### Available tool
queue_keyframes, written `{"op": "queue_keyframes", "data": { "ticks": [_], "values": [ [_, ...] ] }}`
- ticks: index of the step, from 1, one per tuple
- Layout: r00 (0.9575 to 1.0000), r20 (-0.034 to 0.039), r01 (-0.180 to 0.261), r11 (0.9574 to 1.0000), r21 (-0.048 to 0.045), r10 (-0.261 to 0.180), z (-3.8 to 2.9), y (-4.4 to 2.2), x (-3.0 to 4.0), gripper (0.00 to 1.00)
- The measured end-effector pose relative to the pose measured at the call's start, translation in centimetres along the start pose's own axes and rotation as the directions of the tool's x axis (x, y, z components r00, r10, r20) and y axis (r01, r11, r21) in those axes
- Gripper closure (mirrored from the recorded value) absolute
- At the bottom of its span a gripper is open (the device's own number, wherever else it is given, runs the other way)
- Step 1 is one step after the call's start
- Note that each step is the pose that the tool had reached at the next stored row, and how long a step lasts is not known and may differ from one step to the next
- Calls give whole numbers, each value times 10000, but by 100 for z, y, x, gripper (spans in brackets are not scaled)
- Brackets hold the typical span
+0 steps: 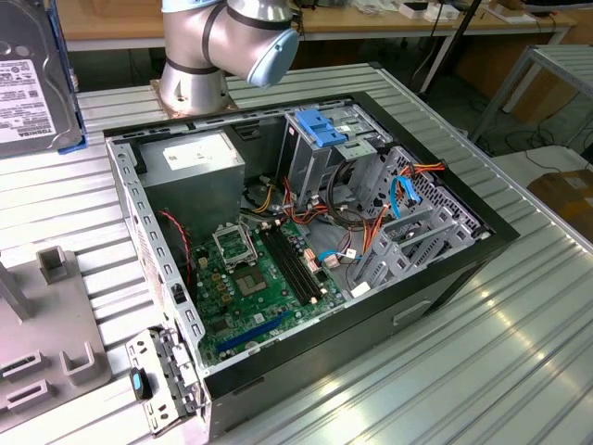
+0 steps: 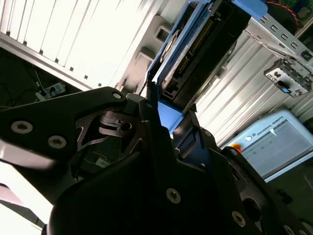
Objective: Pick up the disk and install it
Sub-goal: 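Pick up the disk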
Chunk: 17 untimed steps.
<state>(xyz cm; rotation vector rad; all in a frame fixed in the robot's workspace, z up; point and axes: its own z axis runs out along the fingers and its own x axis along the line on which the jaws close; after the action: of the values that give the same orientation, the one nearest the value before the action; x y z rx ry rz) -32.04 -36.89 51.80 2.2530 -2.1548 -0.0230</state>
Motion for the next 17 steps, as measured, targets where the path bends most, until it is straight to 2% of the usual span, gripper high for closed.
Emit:
{"op": "queue_keyframes", "data": {
  "ticks": [2,6,7,8,9,10,11,12,14,16,17],
  "values": [
    [10000,1,0,10000,1,0,-2,-94,4,64],
    [10000,0,1,10000,0,-1,-6,-236,11,64],
    [10000,1,0,10000,1,0,-7,-294,13,64],
    [10000,0,0,10000,1,0,-10,-384,17,64],
    [10000,1,1,10000,1,-1,-13,-503,23,64],
    [10000,1,0,10000,1,0,-15,-559,25,64],
    [10000,0,1,10000,0,-1,-18,-652,29,64],
    [10000,0,0,10000,0,0,-19,-714,32,64],
    [10000,1,0,10000,2,0,-20,-781,35,64],
    [10000,1,0,10000,0,0,-24,-904,40,64],
    [10000,0,0,10000,0,0,-26,-942,42,64]
  ]
}}
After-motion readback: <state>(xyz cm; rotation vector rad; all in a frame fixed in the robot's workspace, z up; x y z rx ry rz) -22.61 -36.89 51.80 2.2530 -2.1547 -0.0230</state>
